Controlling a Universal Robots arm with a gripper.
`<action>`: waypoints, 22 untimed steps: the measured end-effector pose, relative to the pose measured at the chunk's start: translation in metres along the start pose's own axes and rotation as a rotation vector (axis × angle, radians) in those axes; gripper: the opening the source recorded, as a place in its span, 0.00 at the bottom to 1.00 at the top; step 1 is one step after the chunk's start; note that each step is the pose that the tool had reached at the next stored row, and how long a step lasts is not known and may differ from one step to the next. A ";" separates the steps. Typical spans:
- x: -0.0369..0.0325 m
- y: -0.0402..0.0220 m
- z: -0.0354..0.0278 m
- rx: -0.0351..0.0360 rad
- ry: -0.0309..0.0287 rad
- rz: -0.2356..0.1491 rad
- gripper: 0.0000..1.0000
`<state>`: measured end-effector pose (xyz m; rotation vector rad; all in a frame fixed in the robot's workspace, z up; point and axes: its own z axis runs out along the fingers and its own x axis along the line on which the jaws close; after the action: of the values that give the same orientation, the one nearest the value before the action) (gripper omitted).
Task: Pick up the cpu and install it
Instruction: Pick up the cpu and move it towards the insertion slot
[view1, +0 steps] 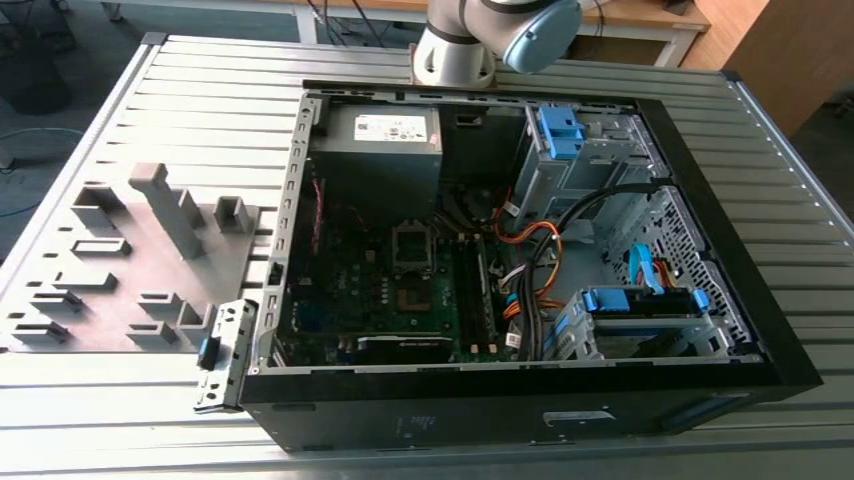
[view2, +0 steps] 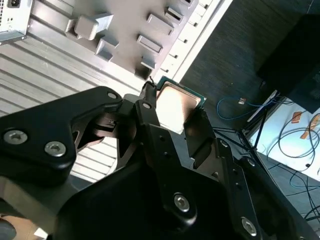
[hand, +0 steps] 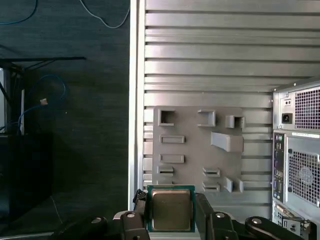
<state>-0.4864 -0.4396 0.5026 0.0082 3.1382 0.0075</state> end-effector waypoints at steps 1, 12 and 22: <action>0.0034 -0.0001 0.0155 0.0000 0.0000 0.000 0.47; 0.0081 -0.0002 0.0370 0.0001 0.0001 0.000 0.47; 0.0121 -0.0003 0.0552 0.0001 0.0001 0.000 0.47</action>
<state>-0.4983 -0.4396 0.4474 0.0084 3.1383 0.0074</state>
